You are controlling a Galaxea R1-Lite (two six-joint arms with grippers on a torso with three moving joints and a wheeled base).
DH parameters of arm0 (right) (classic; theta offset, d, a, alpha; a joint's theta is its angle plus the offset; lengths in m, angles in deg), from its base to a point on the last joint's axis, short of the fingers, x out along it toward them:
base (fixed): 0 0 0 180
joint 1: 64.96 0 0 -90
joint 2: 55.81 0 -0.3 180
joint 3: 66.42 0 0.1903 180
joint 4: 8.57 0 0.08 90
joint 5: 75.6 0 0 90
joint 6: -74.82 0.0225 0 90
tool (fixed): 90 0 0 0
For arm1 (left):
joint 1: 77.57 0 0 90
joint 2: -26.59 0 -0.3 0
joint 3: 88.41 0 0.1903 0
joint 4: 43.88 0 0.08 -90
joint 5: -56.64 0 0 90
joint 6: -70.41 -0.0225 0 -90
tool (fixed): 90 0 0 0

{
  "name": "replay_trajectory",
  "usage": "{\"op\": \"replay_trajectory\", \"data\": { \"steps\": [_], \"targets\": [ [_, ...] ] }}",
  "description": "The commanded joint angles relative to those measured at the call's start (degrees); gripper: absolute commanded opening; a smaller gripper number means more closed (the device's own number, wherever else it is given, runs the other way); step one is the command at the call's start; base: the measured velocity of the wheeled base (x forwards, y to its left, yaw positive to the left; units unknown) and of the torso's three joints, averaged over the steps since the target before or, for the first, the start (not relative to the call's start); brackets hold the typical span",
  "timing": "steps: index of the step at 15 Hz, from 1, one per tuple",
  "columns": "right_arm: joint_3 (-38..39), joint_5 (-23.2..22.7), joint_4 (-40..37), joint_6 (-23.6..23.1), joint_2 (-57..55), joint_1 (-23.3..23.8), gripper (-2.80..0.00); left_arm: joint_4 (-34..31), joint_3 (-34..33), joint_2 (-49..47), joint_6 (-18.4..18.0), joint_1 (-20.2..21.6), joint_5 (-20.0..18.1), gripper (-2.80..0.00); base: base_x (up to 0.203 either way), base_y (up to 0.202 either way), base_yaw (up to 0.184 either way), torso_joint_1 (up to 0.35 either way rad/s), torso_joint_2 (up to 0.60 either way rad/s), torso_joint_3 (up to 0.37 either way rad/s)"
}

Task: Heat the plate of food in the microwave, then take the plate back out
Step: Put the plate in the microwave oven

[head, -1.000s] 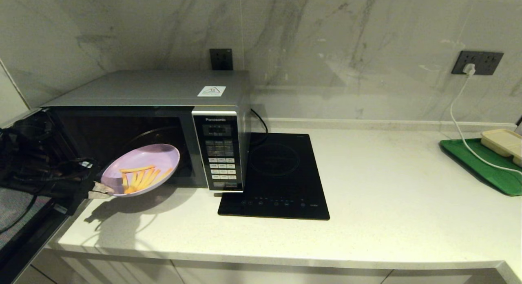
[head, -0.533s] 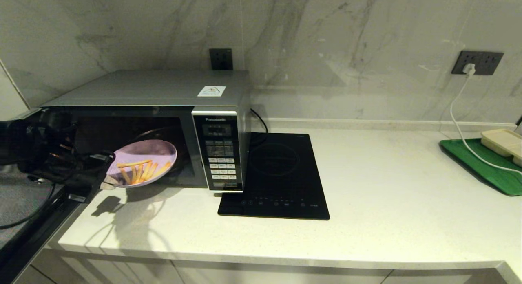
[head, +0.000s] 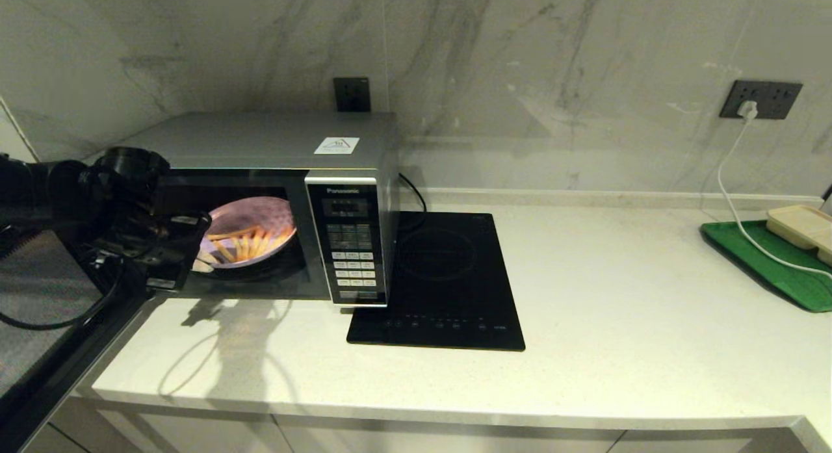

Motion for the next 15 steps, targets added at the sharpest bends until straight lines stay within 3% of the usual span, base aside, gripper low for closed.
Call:
{"op": "replay_trajectory", "data": {
  "steps": [1, 13, 15],
  "targets": [
    [0.0, 0.0, 0.0, 0.0, 0.0, 0.0, -2.8, -2.3, 4.0, -2.3, 2.7, -2.0, 0.9, -2.8, 0.0, 0.0, 0.0, 0.0, 0.0, 0.0],
    [0.0, 0.0, 0.0, 0.0, 0.0, 0.0, -2.8, 1.4, 4.6, -6.5, 2.8, -1.6, 0.3, -2.8, 0.0, 0.0, 0.0, 0.0, 0.0, 0.0],
    [0.0, 0.0, 0.0, 0.0, 0.0, 0.0, -2.8, 2.4, 4.6, -6.4, 2.4, -1.1, -1.6, -2.8, 0.0, 0.0, 0.0, 0.0, 0.0, 0.0]
  ]
}}
